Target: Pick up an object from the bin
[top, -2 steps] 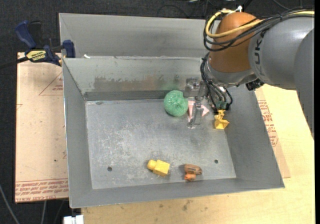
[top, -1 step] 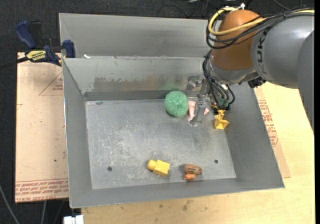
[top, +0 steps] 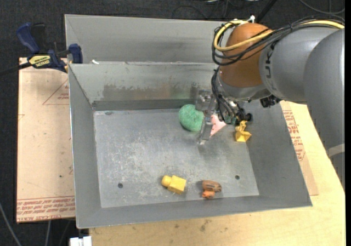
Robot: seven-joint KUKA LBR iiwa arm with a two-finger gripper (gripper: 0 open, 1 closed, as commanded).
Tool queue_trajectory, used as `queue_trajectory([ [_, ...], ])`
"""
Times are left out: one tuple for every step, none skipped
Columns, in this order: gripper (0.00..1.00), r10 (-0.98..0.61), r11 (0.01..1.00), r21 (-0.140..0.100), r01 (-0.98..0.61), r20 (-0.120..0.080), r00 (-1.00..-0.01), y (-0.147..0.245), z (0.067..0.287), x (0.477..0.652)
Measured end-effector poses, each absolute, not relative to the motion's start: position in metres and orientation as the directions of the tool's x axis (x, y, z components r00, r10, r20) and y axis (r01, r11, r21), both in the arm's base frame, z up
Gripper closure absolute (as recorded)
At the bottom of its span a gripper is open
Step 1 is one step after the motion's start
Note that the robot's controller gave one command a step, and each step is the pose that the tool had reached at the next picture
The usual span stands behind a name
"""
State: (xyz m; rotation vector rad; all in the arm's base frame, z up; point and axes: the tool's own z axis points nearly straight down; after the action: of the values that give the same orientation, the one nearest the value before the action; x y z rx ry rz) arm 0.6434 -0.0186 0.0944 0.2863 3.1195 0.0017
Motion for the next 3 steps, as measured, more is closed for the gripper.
queue_trajectory([
  [1.00,0.117,0.993,0.001,0.117,-0.007,-0.993,-0.0445,0.0731,0.6382],
  [0.00,0.117,0.993,0.001,0.117,-0.003,-0.993,-0.0440,0.0716,0.6370],
  [0.00,0.117,0.993,0.001,0.117,-0.003,-0.993,-0.0440,0.0716,0.6370],
])
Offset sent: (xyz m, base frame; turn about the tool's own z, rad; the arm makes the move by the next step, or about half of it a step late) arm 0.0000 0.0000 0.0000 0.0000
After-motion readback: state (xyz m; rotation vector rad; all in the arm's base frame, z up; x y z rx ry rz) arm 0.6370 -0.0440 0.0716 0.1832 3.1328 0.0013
